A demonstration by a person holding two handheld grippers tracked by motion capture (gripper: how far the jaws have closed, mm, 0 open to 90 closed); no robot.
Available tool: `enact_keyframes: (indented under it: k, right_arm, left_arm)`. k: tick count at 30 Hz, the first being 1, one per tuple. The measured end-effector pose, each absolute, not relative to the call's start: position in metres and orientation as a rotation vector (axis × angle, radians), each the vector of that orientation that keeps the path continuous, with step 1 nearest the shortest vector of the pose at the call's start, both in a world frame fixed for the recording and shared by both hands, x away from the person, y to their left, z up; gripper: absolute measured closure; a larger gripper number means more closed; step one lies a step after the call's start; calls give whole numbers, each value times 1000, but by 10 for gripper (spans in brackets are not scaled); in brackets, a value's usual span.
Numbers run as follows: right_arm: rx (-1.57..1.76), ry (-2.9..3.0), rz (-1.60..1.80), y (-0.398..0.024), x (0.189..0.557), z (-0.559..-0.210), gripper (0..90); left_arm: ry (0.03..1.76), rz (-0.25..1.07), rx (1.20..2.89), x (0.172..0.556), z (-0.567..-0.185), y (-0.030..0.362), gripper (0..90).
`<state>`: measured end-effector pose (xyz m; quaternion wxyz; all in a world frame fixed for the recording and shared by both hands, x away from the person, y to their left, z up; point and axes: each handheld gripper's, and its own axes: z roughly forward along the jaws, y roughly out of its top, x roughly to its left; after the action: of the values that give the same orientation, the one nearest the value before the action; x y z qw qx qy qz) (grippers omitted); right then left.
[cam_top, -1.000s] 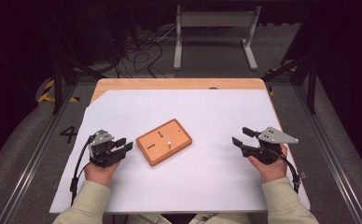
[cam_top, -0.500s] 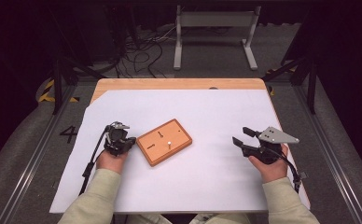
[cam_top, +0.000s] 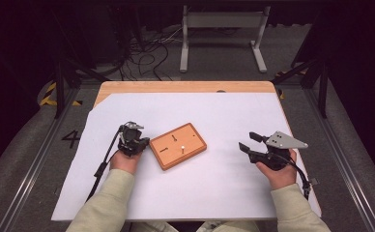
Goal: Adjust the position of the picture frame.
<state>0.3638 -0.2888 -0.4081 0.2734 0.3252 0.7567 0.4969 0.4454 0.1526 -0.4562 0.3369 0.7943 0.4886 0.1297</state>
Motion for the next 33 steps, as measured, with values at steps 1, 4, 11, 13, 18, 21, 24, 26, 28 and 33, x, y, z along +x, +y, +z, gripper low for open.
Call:
enact_keyframes:
  k: [1,4,11,13,18,21,24,26,28,33]
  right_arm:
    - [871,2038,1339,-288,364,-408,425]
    - [872,2055,1341,-286,365,-409,433]
    - [851,2098,1336,-276,369,-405,521]
    - [847,2112,1332,-274,371,-403,539]
    - [847,2186,1280,-255,391,-396,643]
    - [867,2257,1220,-239,412,-393,650]
    - [902,2305,1202,-226,435,-392,656]
    - [919,2328,1186,-219,448,-394,677]
    - [912,2343,1154,-211,459,-396,695]
    - [930,2411,1042,-194,486,-405,697]
  left_arm:
    - [1270,333,2084,447,-455,148,897]
    - [1241,332,2090,449,-456,136,897]
    - [1198,301,2095,455,-456,104,897]
    - [1195,300,2095,455,-456,102,897]
    - [1191,325,2096,455,-455,97,857]
    - [1182,308,2062,452,-452,105,802]
    - [1148,329,2066,444,-446,106,789]
    - [1133,334,2069,442,-444,107,778]
    - [1088,346,2075,433,-438,109,767]
    - [1040,330,2050,420,-429,115,741]
